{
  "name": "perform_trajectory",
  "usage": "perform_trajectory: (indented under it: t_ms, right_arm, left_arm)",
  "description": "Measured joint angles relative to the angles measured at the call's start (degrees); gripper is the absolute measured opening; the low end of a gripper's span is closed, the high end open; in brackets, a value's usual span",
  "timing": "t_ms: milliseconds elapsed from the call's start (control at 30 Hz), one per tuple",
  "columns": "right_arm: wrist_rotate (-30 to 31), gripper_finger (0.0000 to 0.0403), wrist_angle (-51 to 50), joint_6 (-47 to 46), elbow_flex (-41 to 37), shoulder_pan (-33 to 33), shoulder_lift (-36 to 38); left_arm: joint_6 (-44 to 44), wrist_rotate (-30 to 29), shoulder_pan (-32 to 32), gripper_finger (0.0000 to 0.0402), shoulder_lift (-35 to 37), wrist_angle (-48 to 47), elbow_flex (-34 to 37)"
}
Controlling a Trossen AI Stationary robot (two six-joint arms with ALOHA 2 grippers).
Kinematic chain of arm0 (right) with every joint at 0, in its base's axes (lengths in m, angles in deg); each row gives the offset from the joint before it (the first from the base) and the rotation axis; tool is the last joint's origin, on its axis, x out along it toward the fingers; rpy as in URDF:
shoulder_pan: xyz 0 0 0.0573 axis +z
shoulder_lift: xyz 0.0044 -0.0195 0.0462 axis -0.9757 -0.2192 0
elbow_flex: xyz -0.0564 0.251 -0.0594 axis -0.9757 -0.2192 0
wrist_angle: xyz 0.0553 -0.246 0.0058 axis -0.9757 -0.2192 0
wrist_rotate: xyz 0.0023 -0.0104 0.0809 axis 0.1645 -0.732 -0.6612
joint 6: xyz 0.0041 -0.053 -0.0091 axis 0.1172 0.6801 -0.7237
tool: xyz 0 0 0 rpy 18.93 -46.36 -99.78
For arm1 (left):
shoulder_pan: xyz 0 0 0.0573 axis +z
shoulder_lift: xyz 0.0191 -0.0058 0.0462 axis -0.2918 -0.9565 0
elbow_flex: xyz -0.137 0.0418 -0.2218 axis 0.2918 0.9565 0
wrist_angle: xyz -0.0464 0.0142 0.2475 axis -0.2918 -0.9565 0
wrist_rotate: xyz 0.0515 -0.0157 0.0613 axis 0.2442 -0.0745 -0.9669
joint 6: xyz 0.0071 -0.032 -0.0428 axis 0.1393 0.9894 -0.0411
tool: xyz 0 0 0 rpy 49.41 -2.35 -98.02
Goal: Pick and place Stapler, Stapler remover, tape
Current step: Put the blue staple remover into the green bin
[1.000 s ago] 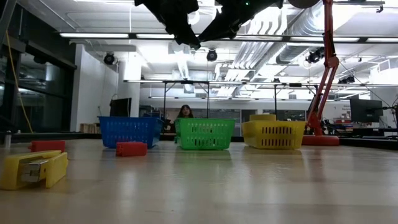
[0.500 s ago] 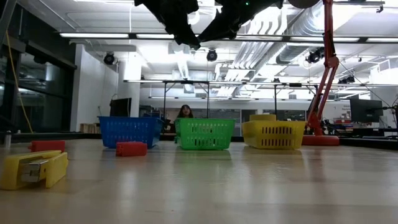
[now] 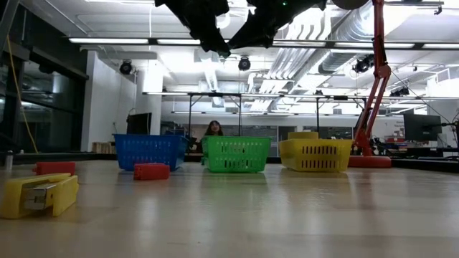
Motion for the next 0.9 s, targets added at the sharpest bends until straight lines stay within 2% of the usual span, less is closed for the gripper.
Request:
perform_trajectory:
  t_ms: [433, 767, 900]
  right_arm:
    - [0.05, 0.0085, -1.04, -0.92, 0.02, 0.00, 0.00]
    - [0.25, 0.0083, -3.51, -2.30, 0.00, -0.87, -0.11]
    - [0.24, 0.0083, -5.01, -3.00, 0.00, -1.58, -0.11]
  left_arm:
    - [0.07, -0.12, 0.00, 0.0106, -0.09, -0.04, 0.00]
    - [0.59, -1.62, 0.05, 0.0200, -0.02, 0.63, -0.15]
    - [-1.11, -2.11, 0.13, 0.0224, -0.02, -1.09, -0.15]
